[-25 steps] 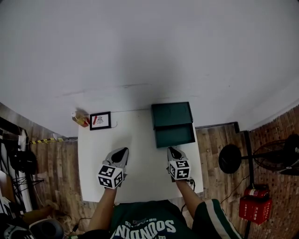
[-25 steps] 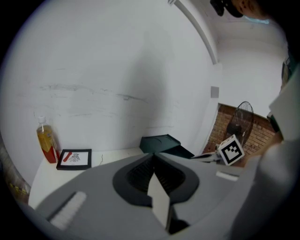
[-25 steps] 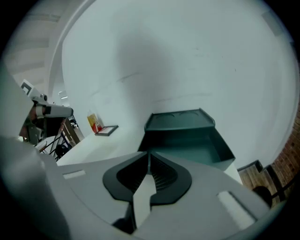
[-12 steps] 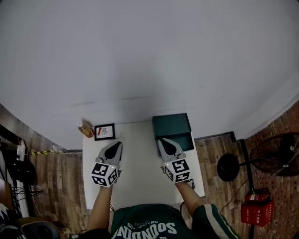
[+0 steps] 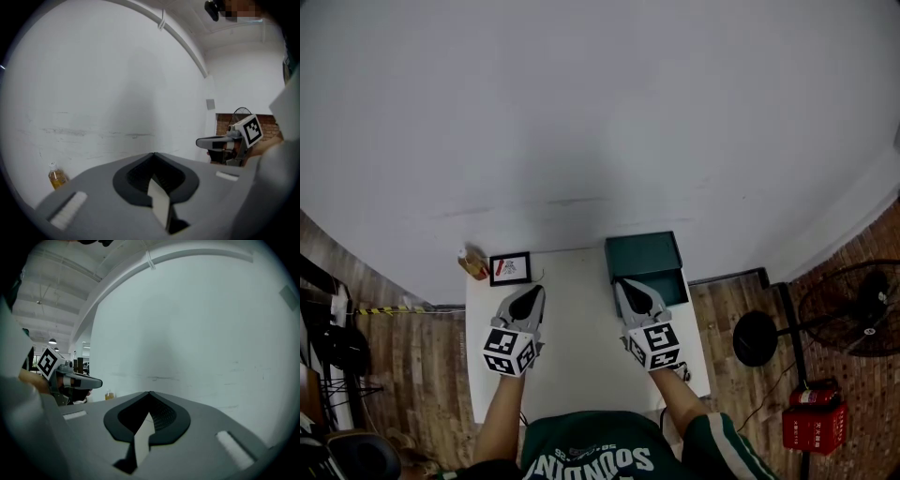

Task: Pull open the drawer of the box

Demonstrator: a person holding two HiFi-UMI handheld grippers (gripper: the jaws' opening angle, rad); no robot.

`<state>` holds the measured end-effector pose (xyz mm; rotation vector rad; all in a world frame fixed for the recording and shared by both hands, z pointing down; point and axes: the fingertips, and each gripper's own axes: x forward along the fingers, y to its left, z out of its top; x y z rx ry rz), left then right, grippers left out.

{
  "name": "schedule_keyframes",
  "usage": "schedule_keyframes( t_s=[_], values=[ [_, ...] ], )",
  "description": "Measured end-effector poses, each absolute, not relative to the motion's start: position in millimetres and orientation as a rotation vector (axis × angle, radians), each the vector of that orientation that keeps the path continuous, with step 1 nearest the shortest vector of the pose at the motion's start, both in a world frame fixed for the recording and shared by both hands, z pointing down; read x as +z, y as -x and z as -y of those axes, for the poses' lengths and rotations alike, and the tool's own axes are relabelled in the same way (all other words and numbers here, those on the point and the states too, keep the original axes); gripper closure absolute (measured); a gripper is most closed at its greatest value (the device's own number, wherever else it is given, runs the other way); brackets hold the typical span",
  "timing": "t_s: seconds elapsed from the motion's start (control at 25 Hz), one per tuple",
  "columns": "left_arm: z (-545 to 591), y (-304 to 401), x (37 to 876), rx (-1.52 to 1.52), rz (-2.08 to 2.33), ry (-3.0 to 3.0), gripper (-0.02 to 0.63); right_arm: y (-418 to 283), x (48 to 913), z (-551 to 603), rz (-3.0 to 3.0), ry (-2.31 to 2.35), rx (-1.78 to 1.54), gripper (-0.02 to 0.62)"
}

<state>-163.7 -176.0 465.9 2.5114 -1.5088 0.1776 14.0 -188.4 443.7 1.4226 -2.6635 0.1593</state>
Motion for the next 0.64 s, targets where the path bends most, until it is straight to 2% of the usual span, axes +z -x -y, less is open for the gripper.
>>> schedule_keyframes(
  t_s=[0.64],
  values=[
    [171.8,157.8,474.8,0.187,1.493,-2.500,0.554,-16.0,443.4,183.0,2.668,-1.421,0.162,0.594]
  ],
)
